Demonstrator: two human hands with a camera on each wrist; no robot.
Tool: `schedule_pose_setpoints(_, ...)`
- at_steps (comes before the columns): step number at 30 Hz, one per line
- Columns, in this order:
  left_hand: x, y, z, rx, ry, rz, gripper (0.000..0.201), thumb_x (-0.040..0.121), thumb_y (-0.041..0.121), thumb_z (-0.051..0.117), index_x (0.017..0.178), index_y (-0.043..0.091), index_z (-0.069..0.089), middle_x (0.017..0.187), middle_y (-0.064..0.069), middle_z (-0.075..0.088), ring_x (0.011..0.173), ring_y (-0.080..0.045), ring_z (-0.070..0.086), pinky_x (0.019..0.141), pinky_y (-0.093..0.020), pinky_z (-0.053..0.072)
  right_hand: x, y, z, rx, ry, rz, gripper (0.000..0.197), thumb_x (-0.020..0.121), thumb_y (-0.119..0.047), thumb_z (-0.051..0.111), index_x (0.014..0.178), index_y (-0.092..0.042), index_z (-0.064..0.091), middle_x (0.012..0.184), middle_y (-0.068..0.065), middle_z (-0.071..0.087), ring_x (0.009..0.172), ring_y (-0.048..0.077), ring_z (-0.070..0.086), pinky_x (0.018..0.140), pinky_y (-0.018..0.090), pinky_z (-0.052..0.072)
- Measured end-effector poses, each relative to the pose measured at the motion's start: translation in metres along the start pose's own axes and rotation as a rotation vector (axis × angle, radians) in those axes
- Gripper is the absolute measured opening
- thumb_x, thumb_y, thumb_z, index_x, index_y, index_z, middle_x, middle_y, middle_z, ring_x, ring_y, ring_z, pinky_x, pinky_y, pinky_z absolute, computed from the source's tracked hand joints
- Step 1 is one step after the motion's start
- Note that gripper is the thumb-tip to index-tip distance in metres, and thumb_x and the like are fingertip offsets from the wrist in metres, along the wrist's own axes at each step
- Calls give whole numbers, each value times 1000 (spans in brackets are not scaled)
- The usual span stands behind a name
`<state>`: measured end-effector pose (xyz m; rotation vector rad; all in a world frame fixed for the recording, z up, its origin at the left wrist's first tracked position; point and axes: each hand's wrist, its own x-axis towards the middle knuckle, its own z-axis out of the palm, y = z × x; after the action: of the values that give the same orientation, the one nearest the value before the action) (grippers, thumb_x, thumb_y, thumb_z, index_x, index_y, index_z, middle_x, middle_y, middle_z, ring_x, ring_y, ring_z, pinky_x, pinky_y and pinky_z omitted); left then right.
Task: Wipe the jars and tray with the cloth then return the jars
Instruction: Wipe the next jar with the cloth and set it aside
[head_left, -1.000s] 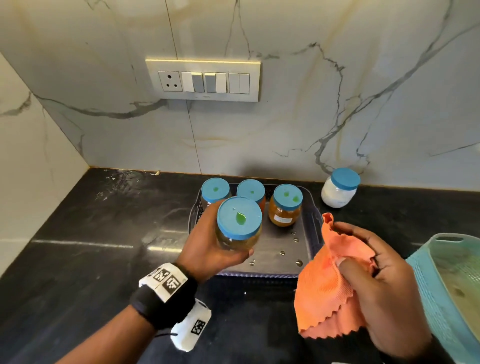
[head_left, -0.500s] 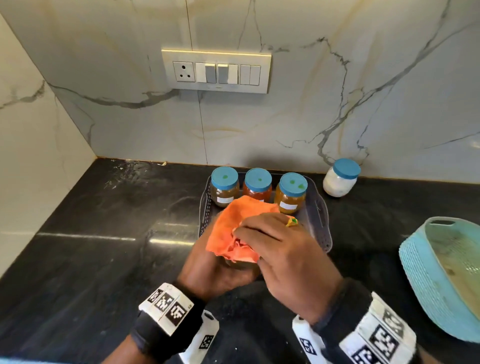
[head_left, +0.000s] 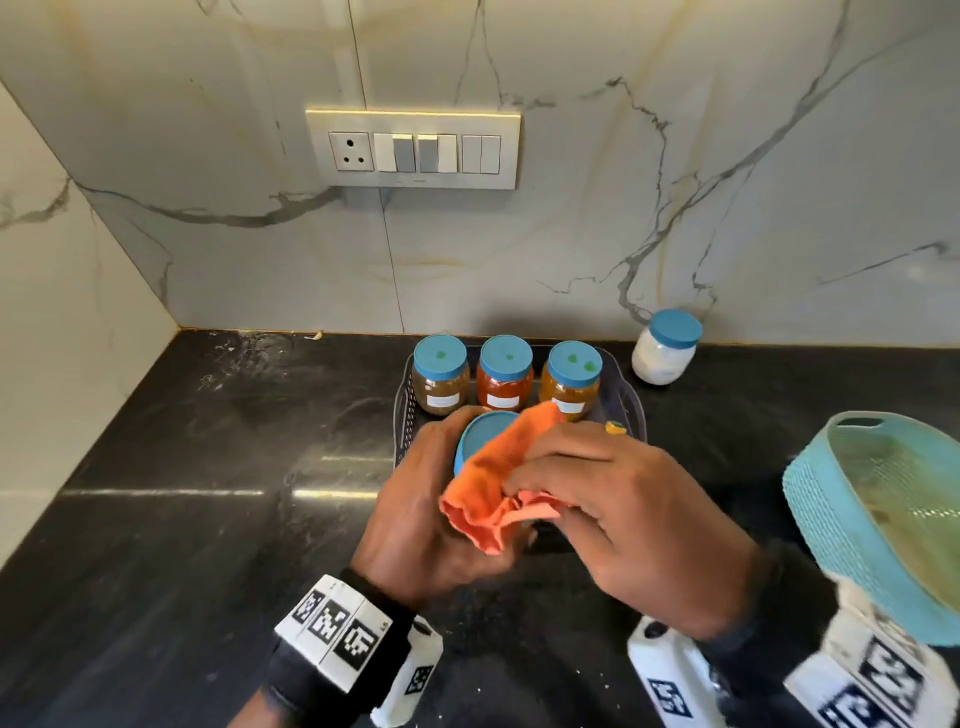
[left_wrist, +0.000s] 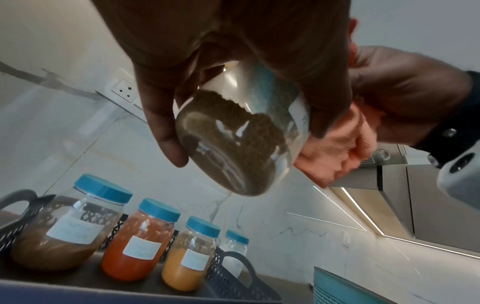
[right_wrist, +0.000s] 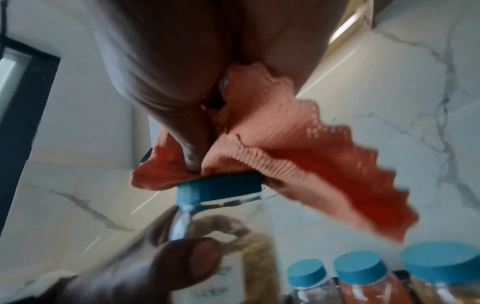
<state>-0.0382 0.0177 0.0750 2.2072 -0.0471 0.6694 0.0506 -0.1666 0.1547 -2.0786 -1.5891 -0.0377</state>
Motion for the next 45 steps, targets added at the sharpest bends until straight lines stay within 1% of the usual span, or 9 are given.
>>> schedule_pose_setpoints(6, -1, 6, 13, 77, -107, 68, 97, 61, 45, 89, 142, 16, 46, 135, 6, 56, 123, -13, 55, 98, -34, 50, 2, 26, -7, -55, 106, 123, 19, 85, -12, 71, 104, -14, 75, 102, -2, 68, 95, 13, 64, 86, 34, 56)
schedule_pose_setpoints(9, 13, 12, 10, 18, -127, 125, 91, 67, 39, 89, 143, 12, 46, 138, 3, 55, 127, -16, 56, 101, -37, 52, 10, 5, -2, -3, 133, 104, 19, 87, -15, 68, 105, -14, 74, 104, -4, 68, 96, 10, 63, 87, 25, 55)
schedule_pose_setpoints(13, 11, 10, -4, 56, -57, 112, 94, 70, 72, 73, 141, 21, 37, 135, 15, 47, 123, -9, 53, 102, -18, 46, -17, -8, -7, -12, 49, 20, 29, 90, -23, 49, 106, -18, 72, 105, -8, 65, 97, 4, 59, 89, 12, 46)
schedule_pose_setpoints(20, 12, 17, 13, 123, -115, 136, 98, 59, 37, 92, 141, 7, 48, 135, 3, 56, 123, -17, 56, 98, -34, 51, 2, 14, -10, -87, 153, 133, 22, 80, -6, 73, 102, -10, 76, 95, 1, 67, 87, 17, 64, 74, 36, 58)
schedule_pose_setpoints(26, 21, 7, -4, 182, -9, 188, 96, 68, 66, 77, 138, 10, 43, 133, 4, 50, 123, -13, 50, 106, -23, 43, -16, -3, -8, 8, 59, 2, 29, 89, -18, 53, 110, -15, 73, 106, -4, 65, 96, 10, 61, 85, 25, 52)
schedule_pose_setpoints(33, 21, 9, 8, 171, -62, 158, 92, 61, 37, 91, 139, 8, 50, 132, -1, 58, 121, -18, 57, 98, -37, 51, 21, 20, -11, -25, 218, 95, 24, 86, -13, 57, 99, -13, 77, 92, 0, 66, 85, 18, 62, 74, 40, 54)
schedule_pose_setpoints(35, 26, 9, 2, 48, -72, 161, 84, 63, 24, 94, 136, 23, 53, 127, 6, 62, 118, -15, 61, 97, -33, 53, 30, 3, -7, 20, 221, 63, 22, 83, -8, 62, 99, -13, 77, 94, -1, 66, 87, 17, 63, 76, 37, 53)
schedule_pose_setpoints(40, 21, 2, -17, 127, 37, 163, 96, 65, 61, 82, 138, 13, 41, 133, 12, 46, 120, -15, 55, 101, -24, 46, 5, -9, -14, -8, 79, -44, 30, 90, -20, 50, 106, -17, 74, 101, -7, 64, 92, 8, 60, 81, 23, 52)
schedule_pose_setpoints(45, 21, 5, -4, 150, 19, 200, 95, 59, 39, 91, 138, 12, 47, 135, 9, 53, 121, -15, 56, 101, -32, 49, 18, 16, -18, -123, 184, 43, 30, 85, -15, 52, 102, -16, 77, 92, -2, 66, 84, 13, 61, 72, 30, 56)
